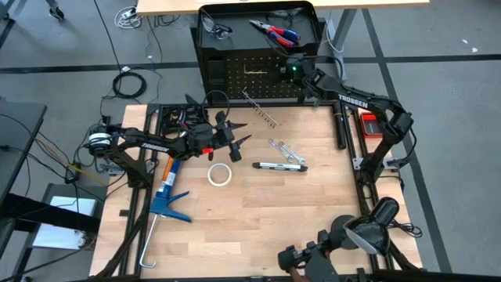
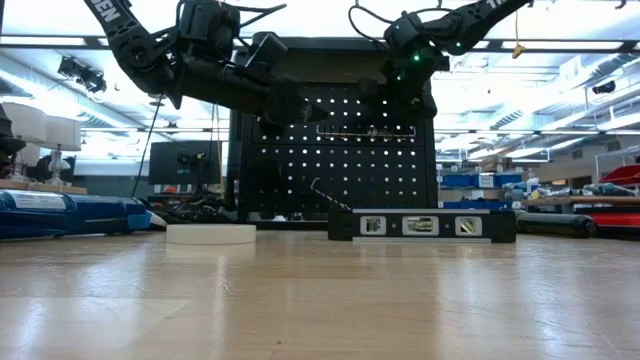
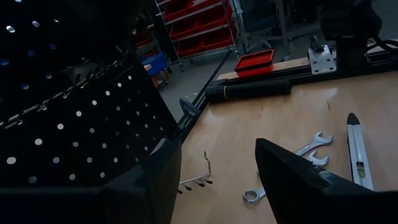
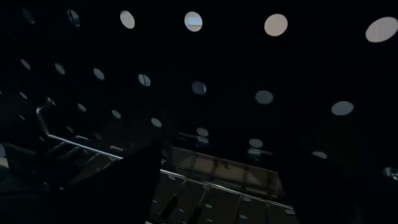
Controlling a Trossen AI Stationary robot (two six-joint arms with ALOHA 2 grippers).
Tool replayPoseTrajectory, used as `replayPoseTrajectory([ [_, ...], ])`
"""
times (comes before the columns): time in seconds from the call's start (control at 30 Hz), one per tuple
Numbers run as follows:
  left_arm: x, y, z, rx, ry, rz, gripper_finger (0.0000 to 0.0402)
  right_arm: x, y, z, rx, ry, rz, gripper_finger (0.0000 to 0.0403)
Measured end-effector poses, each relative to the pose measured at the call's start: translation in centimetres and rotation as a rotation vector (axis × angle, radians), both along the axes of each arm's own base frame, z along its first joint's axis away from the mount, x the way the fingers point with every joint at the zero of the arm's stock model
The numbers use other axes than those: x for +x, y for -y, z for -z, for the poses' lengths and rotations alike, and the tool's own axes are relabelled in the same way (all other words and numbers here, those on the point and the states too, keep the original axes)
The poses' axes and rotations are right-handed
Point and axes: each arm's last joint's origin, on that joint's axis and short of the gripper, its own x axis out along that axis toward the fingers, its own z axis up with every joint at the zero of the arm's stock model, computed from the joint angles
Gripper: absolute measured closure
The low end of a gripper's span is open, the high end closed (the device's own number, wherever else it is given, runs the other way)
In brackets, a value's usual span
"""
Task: Hang tools onto peg board
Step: Unhang the utility knife from the peg board
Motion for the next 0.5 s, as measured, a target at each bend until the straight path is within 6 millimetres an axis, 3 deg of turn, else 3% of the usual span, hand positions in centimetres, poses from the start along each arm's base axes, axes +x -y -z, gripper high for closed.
replayPoseTrajectory([
  [0.5,0.0,0.0,0.0,0.0,0.0,0.0,0.0191,0.7,-1.9,0.1,0.012,-0.094,-0.018,0.0077],
])
